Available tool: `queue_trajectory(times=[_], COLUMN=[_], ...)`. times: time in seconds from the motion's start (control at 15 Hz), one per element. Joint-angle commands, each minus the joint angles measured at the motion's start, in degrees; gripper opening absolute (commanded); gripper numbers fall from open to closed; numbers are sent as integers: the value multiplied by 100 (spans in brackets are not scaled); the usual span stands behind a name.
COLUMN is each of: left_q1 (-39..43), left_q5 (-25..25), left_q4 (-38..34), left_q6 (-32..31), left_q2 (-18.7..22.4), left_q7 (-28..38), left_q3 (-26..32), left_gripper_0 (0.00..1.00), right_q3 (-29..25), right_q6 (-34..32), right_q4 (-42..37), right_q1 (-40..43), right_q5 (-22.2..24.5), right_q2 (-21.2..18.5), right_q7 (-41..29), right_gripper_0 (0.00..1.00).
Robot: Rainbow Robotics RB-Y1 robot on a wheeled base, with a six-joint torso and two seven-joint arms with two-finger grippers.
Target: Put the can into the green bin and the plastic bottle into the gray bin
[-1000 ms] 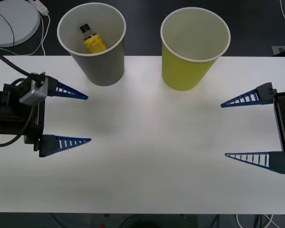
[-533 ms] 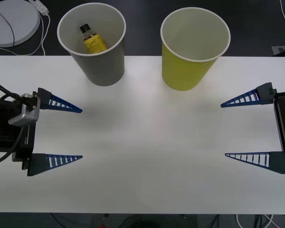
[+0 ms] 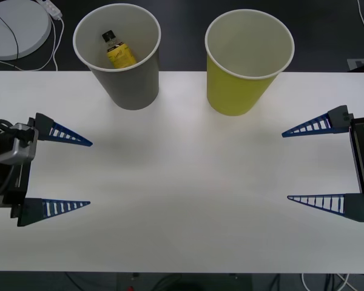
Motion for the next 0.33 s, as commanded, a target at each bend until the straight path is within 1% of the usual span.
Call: queue_trajectory(times=[0.07, 0.33], left_q1=[26, 26], left_q5=[17, 17], left_q4=[13, 22], left_q6=[-2, -2], left_q2=[-1, -1], left_q7=[-31, -49], left_q3=[0, 0], left_gripper_0=[100, 100], right_q3=[0, 0], right_q6=[0, 0], right_q4=[0, 0], right_q1=[0, 0], right_q5=[0, 0], right_q2=[0, 0], right_q7=[0, 0], right_gripper_0=[100, 100])
